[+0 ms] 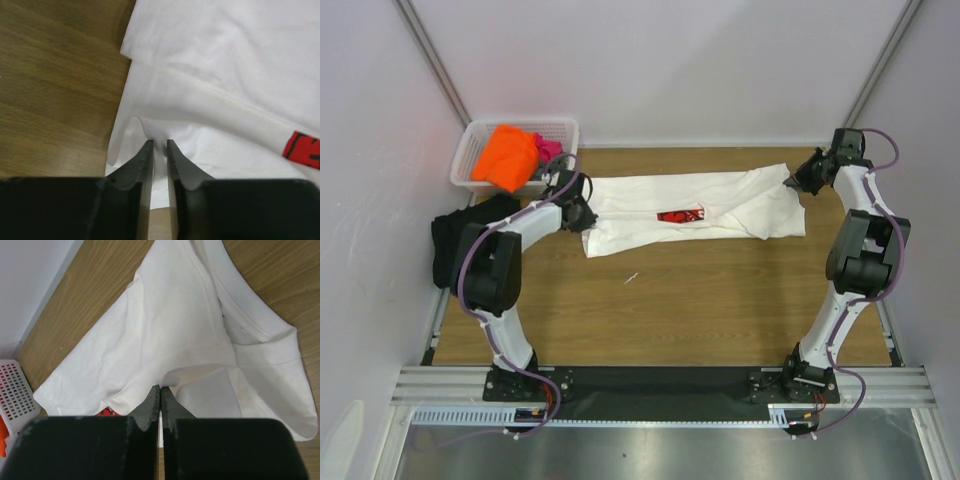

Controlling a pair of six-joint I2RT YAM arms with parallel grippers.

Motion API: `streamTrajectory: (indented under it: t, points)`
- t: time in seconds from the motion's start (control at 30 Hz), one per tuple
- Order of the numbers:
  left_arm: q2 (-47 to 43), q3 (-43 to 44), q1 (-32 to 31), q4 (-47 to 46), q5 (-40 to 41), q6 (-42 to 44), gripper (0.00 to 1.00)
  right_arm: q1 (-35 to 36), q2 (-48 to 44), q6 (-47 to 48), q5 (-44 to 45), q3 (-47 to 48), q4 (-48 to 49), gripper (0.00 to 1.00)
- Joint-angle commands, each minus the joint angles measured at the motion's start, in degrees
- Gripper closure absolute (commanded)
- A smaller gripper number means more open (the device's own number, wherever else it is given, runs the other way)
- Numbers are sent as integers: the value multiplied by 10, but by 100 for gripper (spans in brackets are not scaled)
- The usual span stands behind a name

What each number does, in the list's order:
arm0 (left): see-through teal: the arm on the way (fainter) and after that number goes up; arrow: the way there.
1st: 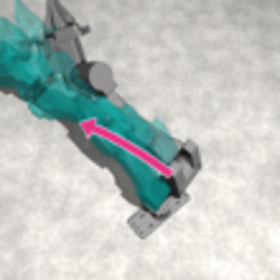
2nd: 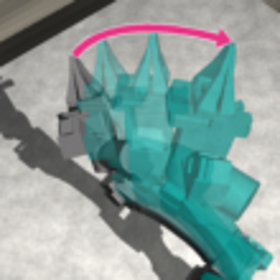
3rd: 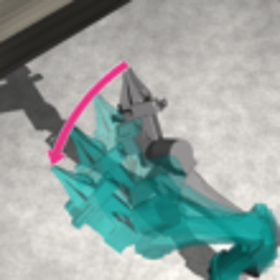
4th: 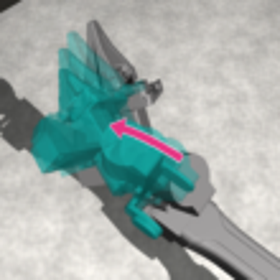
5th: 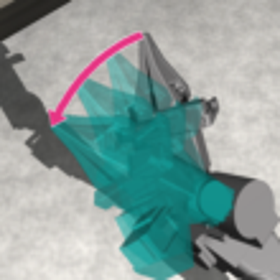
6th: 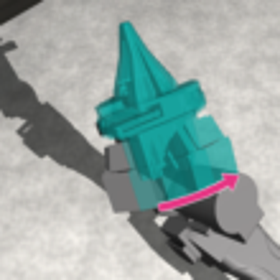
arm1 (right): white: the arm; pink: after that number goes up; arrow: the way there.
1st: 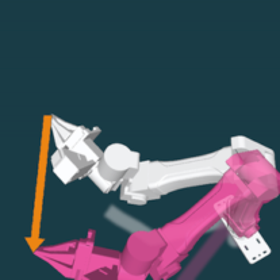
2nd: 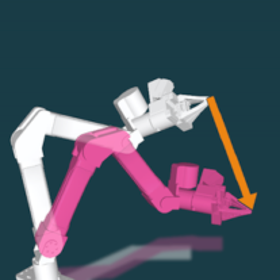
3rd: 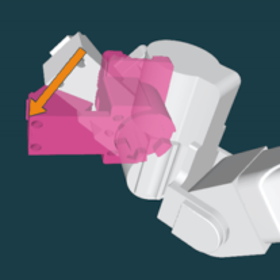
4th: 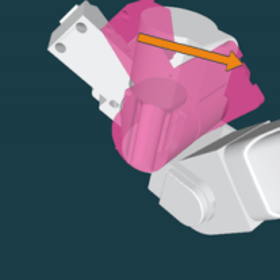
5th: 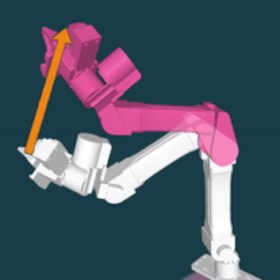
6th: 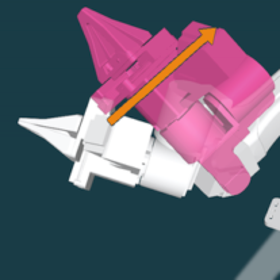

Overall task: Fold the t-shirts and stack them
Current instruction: Fold the tshirt

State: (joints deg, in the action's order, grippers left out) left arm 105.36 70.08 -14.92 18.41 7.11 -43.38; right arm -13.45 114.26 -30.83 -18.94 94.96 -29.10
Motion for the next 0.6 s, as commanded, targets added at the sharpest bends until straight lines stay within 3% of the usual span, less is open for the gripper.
streamTrajectory:
  t: [0.0,0.03,0.17,0.57]
  points:
    - [-38,-42,2,-22,-25,29,74,4,-3,13,-4,11,2,100]
    - [-44,-49,1,-21,-22,31,64,4,-4,13,-4,8,3,100]
    - [-60,-80,0,-30,-20,36,53,4,-7,15,-7,1,2,100]
    - [-60,-64,-18,-47,-39,37,50,8,-12,21,-7,-6,-2,100]
